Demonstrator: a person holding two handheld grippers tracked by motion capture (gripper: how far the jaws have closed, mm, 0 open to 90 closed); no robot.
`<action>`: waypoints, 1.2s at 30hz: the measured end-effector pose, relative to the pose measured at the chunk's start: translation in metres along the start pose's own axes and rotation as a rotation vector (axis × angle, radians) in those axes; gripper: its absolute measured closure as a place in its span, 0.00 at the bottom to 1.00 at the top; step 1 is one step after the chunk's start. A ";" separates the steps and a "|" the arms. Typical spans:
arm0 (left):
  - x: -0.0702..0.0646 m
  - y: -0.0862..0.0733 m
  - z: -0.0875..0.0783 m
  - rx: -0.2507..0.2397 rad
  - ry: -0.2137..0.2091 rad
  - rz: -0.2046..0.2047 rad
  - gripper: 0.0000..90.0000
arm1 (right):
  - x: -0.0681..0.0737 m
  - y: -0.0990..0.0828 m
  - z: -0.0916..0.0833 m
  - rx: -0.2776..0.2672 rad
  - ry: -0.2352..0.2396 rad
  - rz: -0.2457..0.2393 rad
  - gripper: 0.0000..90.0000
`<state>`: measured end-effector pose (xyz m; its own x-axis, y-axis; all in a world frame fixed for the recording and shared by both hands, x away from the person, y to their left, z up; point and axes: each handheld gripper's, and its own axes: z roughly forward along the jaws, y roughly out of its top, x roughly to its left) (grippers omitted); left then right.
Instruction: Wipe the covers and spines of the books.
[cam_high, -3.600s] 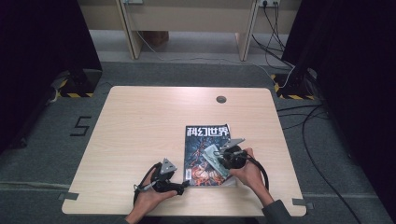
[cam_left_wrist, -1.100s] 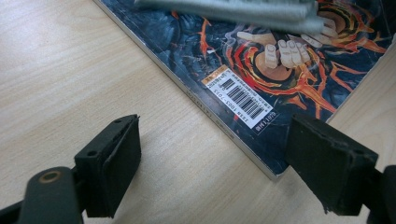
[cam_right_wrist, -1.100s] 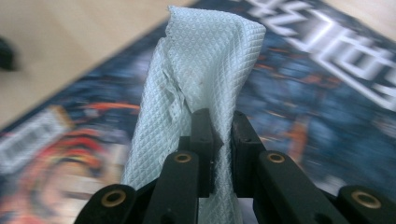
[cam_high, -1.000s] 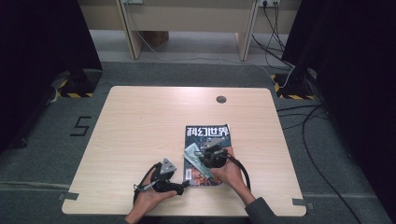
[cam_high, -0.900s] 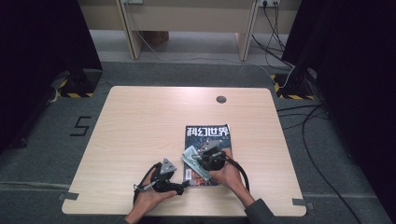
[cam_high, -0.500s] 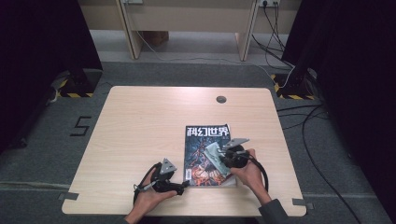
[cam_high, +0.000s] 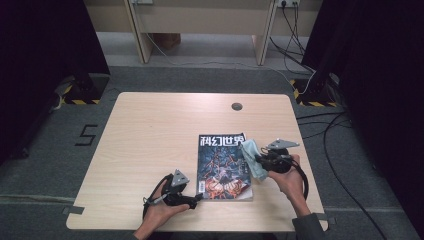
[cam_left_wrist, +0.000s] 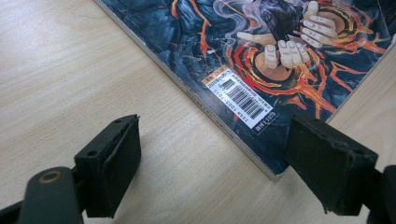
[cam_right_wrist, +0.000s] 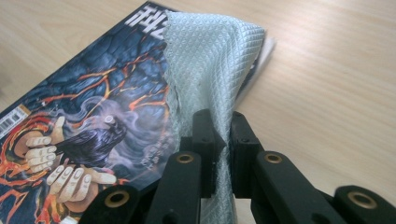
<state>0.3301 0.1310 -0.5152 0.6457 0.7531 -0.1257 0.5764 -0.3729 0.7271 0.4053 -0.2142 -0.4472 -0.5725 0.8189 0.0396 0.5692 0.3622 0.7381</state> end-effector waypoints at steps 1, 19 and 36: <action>0.000 0.000 0.000 0.000 0.000 0.000 0.19 | 0.000 0.000 0.000 0.000 0.000 0.000 0.94; 0.000 0.000 0.000 -0.001 0.000 -0.001 0.19 | -0.069 -0.033 -0.011 0.064 -0.159 0.168 0.94; 0.000 0.000 0.000 -0.001 0.000 0.000 0.19 | -0.076 -0.047 0.007 0.160 -0.212 0.164 0.78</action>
<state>0.3303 0.1309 -0.5152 0.6457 0.7532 -0.1260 0.5763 -0.3723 0.7276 0.4264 -0.2900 -0.4896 -0.3385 0.9409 -0.0045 0.7390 0.2688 0.6178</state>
